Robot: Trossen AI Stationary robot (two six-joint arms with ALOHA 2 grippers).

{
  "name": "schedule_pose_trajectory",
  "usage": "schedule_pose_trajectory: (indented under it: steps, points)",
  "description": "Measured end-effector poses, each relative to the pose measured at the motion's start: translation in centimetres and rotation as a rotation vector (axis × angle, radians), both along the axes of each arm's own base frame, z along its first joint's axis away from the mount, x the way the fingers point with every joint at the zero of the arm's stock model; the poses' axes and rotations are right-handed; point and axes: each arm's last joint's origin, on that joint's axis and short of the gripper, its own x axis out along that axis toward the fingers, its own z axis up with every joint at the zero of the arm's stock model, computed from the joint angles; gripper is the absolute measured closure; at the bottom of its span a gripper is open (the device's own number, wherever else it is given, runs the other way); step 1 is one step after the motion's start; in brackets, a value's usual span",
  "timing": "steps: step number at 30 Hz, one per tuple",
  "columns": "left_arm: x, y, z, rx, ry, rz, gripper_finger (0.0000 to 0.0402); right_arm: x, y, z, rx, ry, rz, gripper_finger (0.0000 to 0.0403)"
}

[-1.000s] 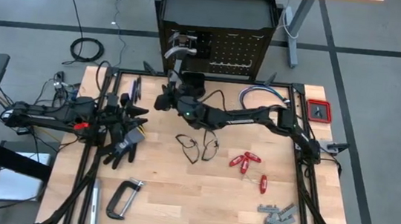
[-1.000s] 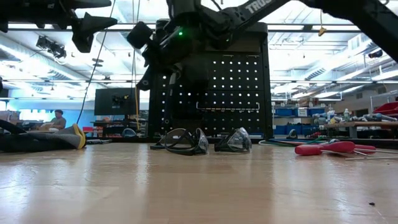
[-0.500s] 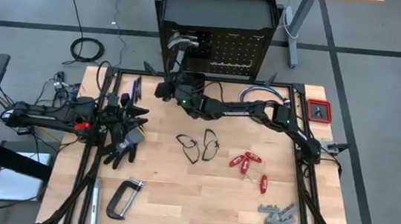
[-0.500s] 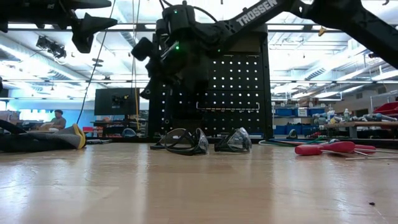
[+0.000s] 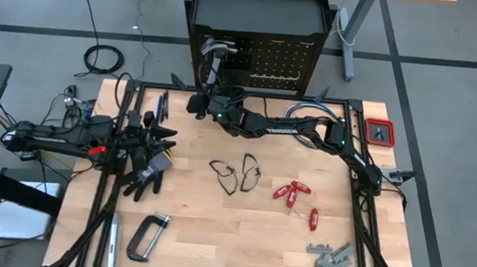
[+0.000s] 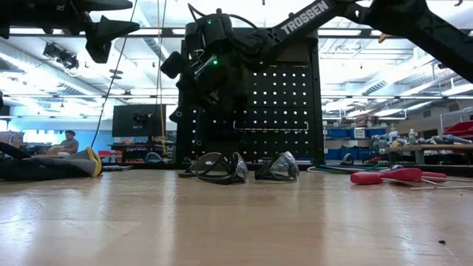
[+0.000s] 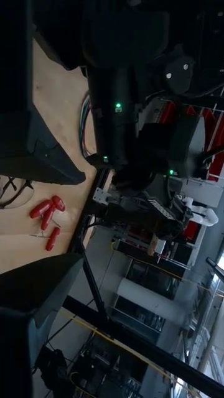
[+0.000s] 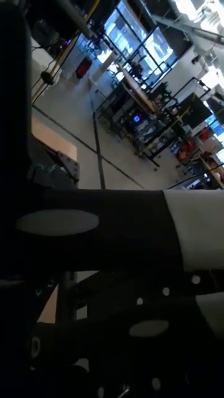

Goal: Hang tools onto peg board
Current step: Hang the gray hammer on the peg board

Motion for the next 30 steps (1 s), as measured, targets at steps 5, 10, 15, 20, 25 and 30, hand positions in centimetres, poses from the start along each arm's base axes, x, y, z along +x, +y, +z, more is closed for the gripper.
schedule_pose_trajectory:
  steps: [5, 10, 15, 20, 25, 30]
  points:
    - [0.0, 0.0, 0.0, 0.000, 0.000, 0.000, 0.0204, 0.0, -0.1, 0.0, 0.001, 0.013, 0.009, 0.0247]
    - [0.0, 0.0, 0.0, -0.003, 0.000, 0.000, 0.0204, 0.0, 0.0, -0.1, -0.009, 0.040, 0.026, 0.0192]
    - [0.0, 0.0, 0.0, -0.003, -0.002, 0.000, 0.0204, 0.1, 0.4, -0.1, -0.030, 0.068, 0.042, 0.0163]
    - [0.0, 0.0, 0.0, -0.004, -0.002, 0.000, 0.0204, 0.4, 1.7, -0.1, -0.075, 0.117, 0.075, 0.0157]
    - [0.0, -0.1, 0.1, -0.005, -0.012, -0.029, 0.0204, 0.5, 3.0, -0.1, -0.119, 0.165, 0.037, 0.0157]
    - [0.0, -0.1, 0.1, -0.004, -0.015, -0.042, 0.0204, 0.5, 4.1, -0.8, -0.091, 0.227, 0.047, 0.0157]
